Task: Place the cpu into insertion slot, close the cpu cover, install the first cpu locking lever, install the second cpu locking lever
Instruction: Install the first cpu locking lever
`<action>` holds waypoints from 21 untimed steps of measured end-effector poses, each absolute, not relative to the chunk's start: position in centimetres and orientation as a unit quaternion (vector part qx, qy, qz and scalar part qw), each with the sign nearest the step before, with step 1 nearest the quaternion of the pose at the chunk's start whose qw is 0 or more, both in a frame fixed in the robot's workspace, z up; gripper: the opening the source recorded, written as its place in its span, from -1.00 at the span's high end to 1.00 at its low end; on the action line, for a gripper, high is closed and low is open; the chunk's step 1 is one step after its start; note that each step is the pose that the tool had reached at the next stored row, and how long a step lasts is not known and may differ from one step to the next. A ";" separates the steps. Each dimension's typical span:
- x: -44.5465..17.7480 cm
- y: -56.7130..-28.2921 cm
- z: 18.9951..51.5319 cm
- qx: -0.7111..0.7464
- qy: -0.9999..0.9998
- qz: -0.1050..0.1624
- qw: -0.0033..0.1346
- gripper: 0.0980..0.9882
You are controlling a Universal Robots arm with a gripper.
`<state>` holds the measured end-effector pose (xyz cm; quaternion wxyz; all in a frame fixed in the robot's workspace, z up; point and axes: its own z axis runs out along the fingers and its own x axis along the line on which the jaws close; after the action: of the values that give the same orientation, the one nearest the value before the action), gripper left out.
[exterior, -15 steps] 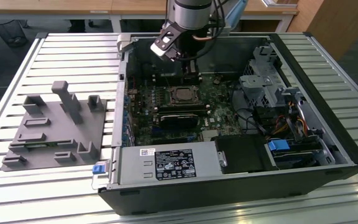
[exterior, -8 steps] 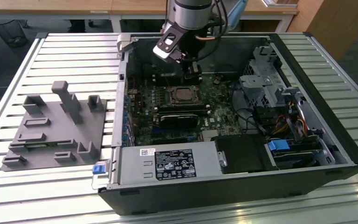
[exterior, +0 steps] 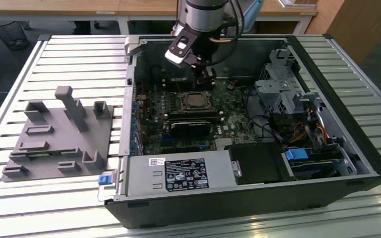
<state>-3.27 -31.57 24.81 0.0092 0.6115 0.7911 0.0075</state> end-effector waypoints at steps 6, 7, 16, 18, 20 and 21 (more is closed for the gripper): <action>-3.3 -31.6 24.8 0.585 0.811 0.008 0.009 0.95; -3.3 -31.6 24.8 0.581 0.814 0.008 0.009 0.95; -3.3 -31.6 24.8 0.552 0.834 0.008 0.009 0.95; -3.3 -31.6 24.8 0.547 0.837 0.008 0.009 0.95; -3.3 -31.6 24.9 0.538 0.843 0.008 0.008 0.95; -3.3 -31.6 24.9 0.534 0.846 0.008 0.008 0.95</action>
<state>-3.27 -31.58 24.94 0.0084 0.5338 0.8455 0.0083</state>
